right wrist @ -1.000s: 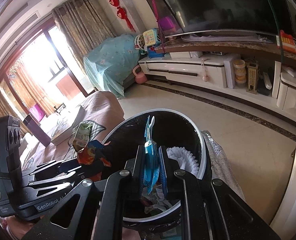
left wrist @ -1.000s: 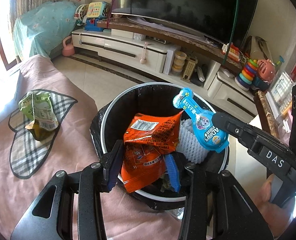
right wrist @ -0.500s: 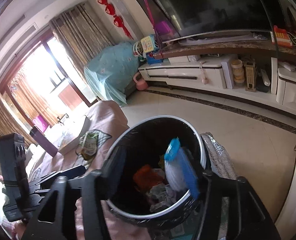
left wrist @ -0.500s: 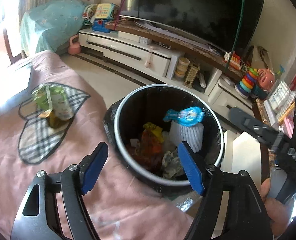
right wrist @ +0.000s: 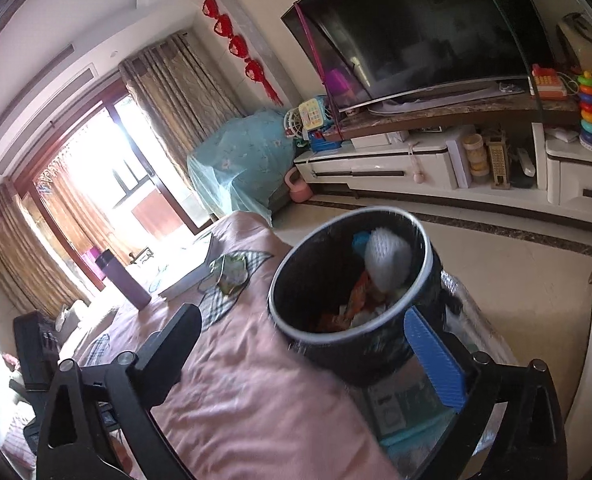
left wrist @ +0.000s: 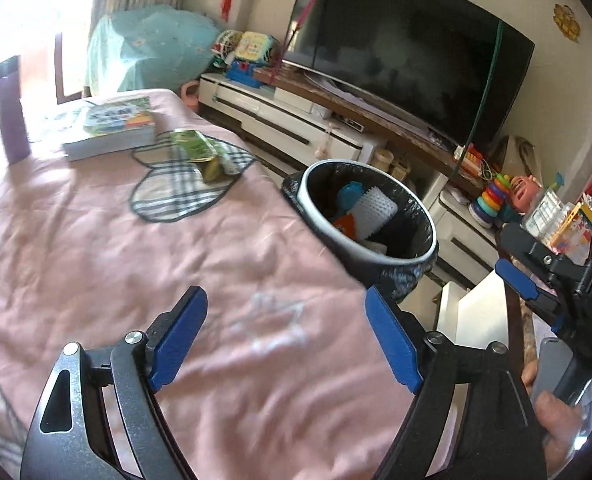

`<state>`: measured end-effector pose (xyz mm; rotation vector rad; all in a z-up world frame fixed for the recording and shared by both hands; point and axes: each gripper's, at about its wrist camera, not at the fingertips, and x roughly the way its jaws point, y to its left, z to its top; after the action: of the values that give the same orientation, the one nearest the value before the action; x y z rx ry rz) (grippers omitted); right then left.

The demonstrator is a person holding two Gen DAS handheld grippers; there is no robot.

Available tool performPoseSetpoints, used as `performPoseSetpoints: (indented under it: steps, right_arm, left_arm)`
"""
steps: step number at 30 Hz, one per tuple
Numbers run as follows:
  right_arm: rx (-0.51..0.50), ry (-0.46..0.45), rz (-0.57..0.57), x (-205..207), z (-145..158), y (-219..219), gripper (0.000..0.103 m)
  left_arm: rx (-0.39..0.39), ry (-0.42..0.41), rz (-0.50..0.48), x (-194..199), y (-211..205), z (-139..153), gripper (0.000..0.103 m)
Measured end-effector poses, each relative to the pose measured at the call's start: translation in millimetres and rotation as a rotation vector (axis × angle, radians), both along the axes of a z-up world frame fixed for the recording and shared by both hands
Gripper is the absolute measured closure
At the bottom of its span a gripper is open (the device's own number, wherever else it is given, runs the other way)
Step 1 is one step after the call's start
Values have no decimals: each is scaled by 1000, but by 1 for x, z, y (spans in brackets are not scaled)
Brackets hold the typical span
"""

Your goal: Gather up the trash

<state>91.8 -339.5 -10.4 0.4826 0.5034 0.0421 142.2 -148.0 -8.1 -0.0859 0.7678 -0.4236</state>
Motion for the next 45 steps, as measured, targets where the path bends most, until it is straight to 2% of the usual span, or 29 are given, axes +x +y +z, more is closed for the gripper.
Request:
performPoseSetpoints:
  steps: [6,8,10,12,15,18,23,32,45]
  right_arm:
    - [-7,23,14,-21,-7,20,0]
    - [-25,19,14,-28,-2,27,0]
    - [-48,-1,4,-39,4,32,0]
    - [-102,-59,-23,-54,18,38,0]
    - [-240,-185,-108,-85,35,54,0]
    - [-371,-227,-167,-101,38,69,0]
    - [-437,-229,-202,-104,28,74,0]
    - [-423,-180,-194,-99,11,70,0]
    - [-417,-167,-181,-101,8,71,0]
  left_arm:
    - [11,-88,28,-41,19,8,15]
    - [11,-122,33,-53,25,15,14]
    - [6,-169,46,-65,32,21,9]
    - [0,-231,71,-78,37,28,1]
    - [15,-327,119,-97,43,34,0]
    - [51,-385,154,-107,45,35,0]
    - [72,-416,184,-112,49,31,0]
    - [113,-426,220,-115,49,26,0]
    - [135,-441,244,-118,47,25,0]
